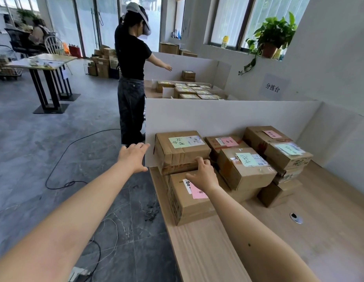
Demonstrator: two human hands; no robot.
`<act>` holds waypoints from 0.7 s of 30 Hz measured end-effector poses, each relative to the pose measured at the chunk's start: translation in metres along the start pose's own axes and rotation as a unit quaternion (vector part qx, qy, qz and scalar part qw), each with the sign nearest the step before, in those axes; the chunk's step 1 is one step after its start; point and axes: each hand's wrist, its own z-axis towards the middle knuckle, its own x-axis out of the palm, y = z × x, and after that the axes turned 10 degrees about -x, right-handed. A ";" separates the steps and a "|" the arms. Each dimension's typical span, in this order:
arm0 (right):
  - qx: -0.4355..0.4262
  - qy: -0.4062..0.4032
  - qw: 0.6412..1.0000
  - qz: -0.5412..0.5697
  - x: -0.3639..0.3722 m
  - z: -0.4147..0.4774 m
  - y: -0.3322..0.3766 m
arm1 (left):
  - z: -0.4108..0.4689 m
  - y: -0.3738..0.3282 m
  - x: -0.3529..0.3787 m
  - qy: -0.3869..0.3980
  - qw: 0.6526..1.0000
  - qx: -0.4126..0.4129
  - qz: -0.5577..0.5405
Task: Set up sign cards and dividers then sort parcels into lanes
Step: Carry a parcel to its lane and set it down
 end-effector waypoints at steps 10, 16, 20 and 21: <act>0.050 -0.021 0.994 0.096 0.030 0.049 0.009 | 0.086 -0.003 0.024 0.047 0.997 0.049 -0.034; 0.102 -0.033 0.987 0.122 0.048 0.089 0.023 | 0.148 0.000 0.041 0.097 0.985 0.114 -0.088; 0.144 -0.038 0.978 0.148 0.059 0.105 0.035 | 0.187 0.006 0.051 0.138 0.967 0.162 -0.143; 0.152 -0.041 0.976 0.151 0.063 0.107 0.038 | 0.195 0.007 0.055 0.150 0.960 0.174 -0.161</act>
